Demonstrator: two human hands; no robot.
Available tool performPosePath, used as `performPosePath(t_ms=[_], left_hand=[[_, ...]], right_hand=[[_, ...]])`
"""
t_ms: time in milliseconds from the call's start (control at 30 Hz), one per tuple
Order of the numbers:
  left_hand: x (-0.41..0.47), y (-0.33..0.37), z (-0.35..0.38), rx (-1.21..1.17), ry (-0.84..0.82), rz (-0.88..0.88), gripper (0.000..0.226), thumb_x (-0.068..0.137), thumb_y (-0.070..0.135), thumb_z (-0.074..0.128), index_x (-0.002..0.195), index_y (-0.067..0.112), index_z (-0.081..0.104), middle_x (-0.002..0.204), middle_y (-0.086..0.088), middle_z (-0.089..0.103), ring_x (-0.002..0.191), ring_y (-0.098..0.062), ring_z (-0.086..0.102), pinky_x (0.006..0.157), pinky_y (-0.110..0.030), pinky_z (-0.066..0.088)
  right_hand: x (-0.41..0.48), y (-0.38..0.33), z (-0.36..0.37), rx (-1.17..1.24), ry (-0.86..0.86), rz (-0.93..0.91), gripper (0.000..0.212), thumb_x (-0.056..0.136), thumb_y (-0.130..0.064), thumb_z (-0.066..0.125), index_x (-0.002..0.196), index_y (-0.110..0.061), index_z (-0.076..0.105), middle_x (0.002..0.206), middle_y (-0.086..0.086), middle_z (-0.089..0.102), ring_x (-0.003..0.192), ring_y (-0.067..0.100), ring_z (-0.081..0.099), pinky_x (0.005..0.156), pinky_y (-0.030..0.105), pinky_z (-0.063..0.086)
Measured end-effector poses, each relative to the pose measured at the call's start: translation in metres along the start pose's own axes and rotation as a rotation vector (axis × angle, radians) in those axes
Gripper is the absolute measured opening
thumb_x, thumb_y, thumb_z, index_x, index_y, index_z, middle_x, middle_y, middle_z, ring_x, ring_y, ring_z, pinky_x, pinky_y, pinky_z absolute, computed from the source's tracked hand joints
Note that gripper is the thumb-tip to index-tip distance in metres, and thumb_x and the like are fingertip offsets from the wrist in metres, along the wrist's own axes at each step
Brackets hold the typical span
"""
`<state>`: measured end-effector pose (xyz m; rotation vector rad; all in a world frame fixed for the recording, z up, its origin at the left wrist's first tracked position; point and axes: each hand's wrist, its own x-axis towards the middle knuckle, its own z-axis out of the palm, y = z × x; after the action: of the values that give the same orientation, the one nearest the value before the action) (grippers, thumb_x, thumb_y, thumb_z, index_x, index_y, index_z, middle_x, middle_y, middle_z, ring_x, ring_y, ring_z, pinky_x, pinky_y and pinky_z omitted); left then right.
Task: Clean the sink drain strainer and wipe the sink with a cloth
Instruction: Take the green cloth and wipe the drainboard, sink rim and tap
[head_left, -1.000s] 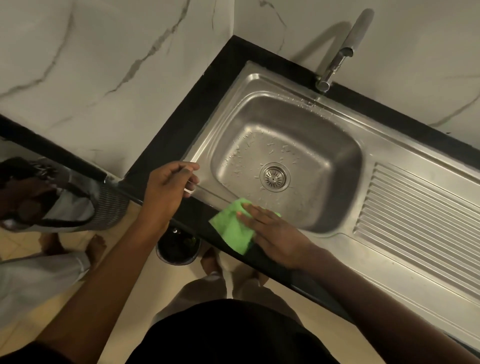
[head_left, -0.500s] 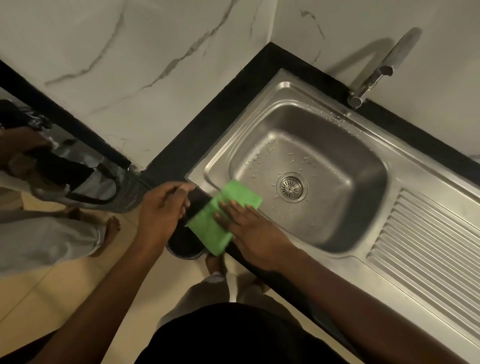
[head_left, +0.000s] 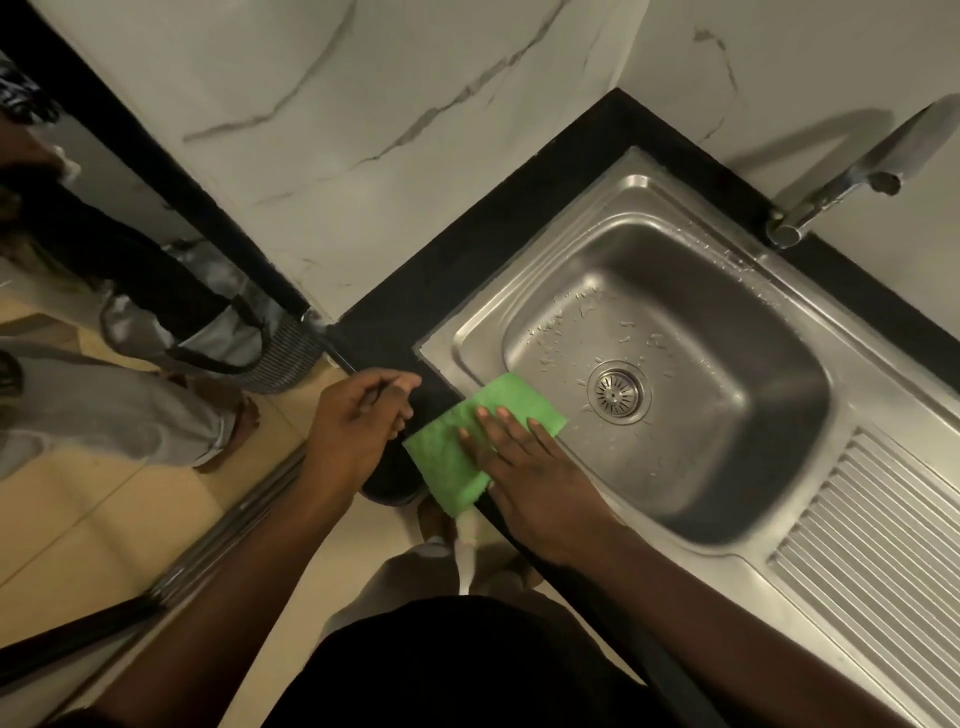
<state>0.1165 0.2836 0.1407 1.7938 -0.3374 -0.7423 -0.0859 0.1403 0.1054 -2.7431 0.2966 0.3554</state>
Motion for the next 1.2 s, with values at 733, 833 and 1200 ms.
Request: performPosePath(t_ms=[733,833,1200], left_hand=[[0.023,0.025,0.001,0.031,0.058,0.041,0.015,0.100,0.016,0.063,0.104,0.015,0.077,0.077,-0.002,0.072,0.070,-0.012,0.065,0.071,-0.033,0.054],[0.033,0.028,0.011,0.020,0.042,0.021,0.016,0.099,0.017,0.065,0.095,0.025,0.078,0.075,0.002,0.072,0.070,-0.009,0.066,0.071,-0.033,0.054],[0.072,0.044,0.033,0.052,-0.083,0.033,0.018,0.101,0.017,0.063,0.091,0.025,0.076,0.068,0.012,0.069,0.061,0.001,0.063,0.059,-0.014,0.051]], right_hand=[[0.107,-0.021,-0.020,-0.029,0.105,-0.253,0.055,0.107,-0.035,0.042,0.160,-0.017,0.040,0.169,0.011,0.034,0.159,0.030,0.024,0.129,0.050,0.018],[0.123,0.000,-0.036,-0.016,0.126,-0.300,0.052,0.104,-0.032,0.044,0.153,-0.018,0.049,0.163,0.010,0.044,0.156,0.030,0.032,0.127,0.052,0.023],[0.216,0.188,-0.114,0.124,0.286,0.474,0.063,0.110,-0.030,0.038,0.168,-0.022,0.015,0.176,0.008,0.008,0.162,0.034,0.008,0.127,0.057,0.021]])
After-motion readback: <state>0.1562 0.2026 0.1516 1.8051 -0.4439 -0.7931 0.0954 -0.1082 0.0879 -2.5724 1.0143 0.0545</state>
